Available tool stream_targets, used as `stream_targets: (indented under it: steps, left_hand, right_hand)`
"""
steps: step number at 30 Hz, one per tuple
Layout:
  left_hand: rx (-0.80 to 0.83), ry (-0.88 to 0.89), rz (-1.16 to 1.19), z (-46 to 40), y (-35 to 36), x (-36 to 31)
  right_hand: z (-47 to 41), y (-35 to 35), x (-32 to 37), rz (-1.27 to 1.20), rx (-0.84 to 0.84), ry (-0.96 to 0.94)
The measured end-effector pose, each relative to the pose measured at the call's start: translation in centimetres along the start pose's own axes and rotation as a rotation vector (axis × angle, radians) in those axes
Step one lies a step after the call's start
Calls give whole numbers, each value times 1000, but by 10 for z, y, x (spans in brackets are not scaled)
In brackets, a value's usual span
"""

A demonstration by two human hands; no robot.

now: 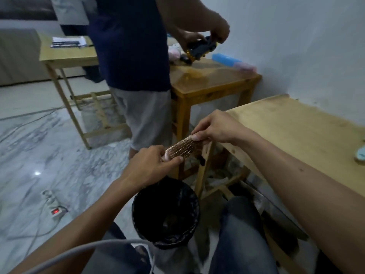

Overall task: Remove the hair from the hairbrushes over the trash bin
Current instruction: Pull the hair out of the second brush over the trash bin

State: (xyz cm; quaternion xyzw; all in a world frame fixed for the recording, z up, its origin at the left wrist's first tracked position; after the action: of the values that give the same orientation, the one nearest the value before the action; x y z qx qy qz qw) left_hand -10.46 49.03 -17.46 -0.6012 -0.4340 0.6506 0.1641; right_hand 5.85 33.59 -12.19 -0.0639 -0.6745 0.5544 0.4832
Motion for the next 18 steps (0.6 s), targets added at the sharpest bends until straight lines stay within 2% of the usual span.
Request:
stream_targets:
  steps: [5,10,14,18]
  left_hand:
    - [19,-113,-61,19,15,49]
    - [69,-145,-138,38,40,97]
    - [74,-205,-74,48,57,118]
    - [83,-273,-135,51,62,132]
  right_hand:
    - [-21,66,-4,-132,82,69]
    - [-32,120,-18,-106,126,137]
    - [-41,134,-34,-146,107,251]
    - [-52,122,-59,-260,19,409]
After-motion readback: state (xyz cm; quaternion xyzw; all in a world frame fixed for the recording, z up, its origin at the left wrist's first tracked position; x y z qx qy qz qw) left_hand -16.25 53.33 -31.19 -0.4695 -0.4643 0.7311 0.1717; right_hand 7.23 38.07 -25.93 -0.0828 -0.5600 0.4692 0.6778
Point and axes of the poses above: each hand's wrist, its own z-axis away from the middle knuckle, its own y-axis out of the palm, x = y × z, the point moved 2 cm from there along -z, towards the middle knuckle, and after that the axes turned 9 degrees about z, right-handed, at the moved point
